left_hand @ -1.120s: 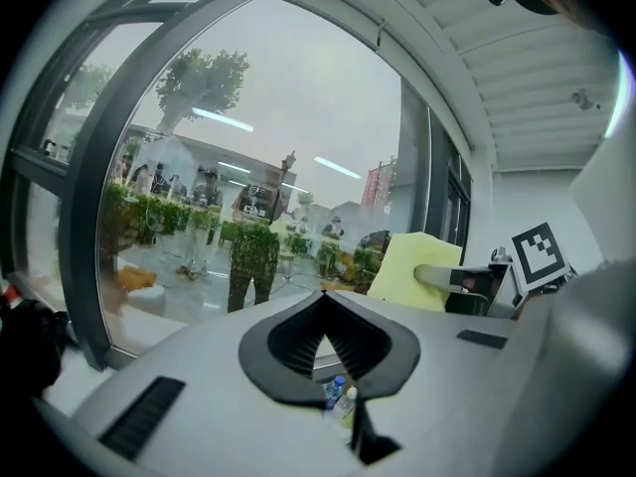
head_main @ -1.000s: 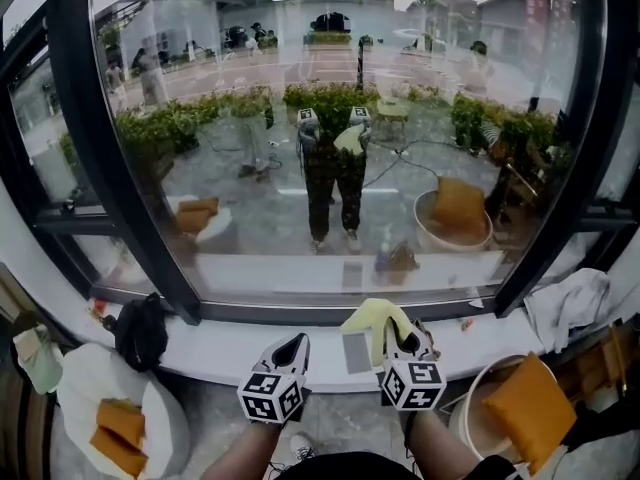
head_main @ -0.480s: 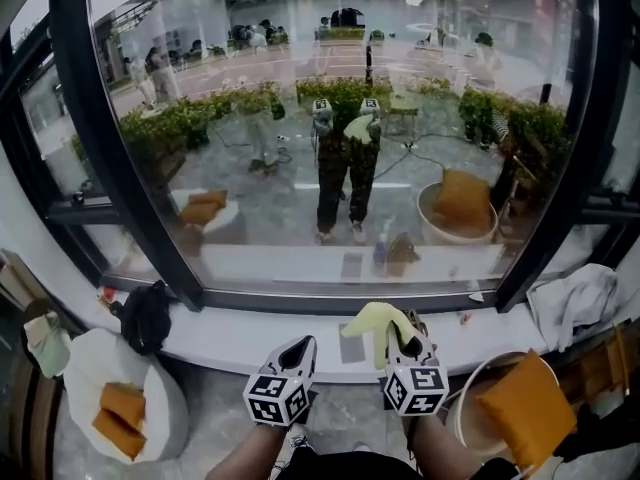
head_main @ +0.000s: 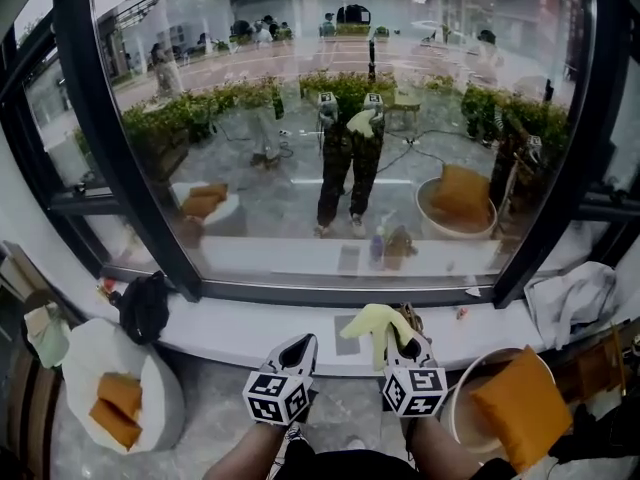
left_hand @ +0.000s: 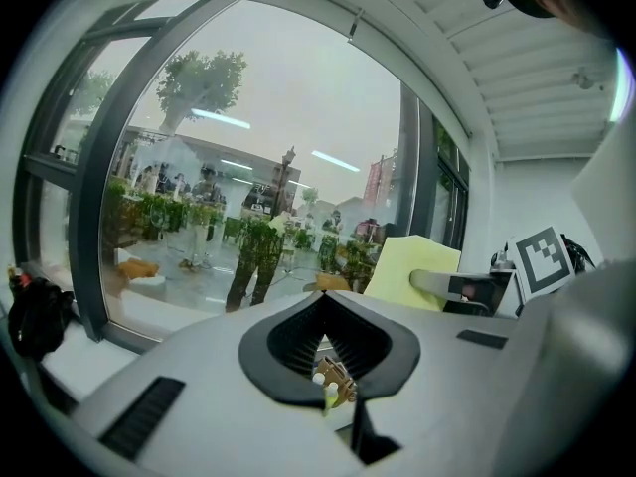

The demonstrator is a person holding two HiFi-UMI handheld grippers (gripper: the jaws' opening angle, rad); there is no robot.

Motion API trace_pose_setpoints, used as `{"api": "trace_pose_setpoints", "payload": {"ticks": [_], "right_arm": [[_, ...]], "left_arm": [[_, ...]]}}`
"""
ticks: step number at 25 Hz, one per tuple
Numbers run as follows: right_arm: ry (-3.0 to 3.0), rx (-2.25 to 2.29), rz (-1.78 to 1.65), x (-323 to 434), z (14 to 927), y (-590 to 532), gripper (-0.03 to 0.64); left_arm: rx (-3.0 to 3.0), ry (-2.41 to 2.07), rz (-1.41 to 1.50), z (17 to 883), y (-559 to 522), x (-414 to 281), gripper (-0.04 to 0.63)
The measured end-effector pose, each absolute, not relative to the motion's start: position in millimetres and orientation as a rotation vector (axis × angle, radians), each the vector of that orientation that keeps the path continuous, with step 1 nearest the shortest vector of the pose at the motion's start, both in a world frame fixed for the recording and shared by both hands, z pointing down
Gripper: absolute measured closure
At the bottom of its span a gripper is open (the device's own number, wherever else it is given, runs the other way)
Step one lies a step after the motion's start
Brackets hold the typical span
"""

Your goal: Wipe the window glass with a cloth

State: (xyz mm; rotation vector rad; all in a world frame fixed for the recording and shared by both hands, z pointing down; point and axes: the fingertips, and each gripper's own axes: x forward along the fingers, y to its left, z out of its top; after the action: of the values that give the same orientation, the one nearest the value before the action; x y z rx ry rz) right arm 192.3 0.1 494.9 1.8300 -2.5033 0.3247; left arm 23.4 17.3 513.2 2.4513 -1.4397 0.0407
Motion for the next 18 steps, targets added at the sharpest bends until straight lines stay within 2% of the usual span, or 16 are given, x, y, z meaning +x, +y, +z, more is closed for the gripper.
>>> {"api": "trace_pose_setpoints", "payload": {"ticks": [18], "right_arm": [[-2.462,1.883,0.331,219,495,14,0.584]], "left_arm": [[2.487,-1.378,0.026,511,21,50,0.589]]}}
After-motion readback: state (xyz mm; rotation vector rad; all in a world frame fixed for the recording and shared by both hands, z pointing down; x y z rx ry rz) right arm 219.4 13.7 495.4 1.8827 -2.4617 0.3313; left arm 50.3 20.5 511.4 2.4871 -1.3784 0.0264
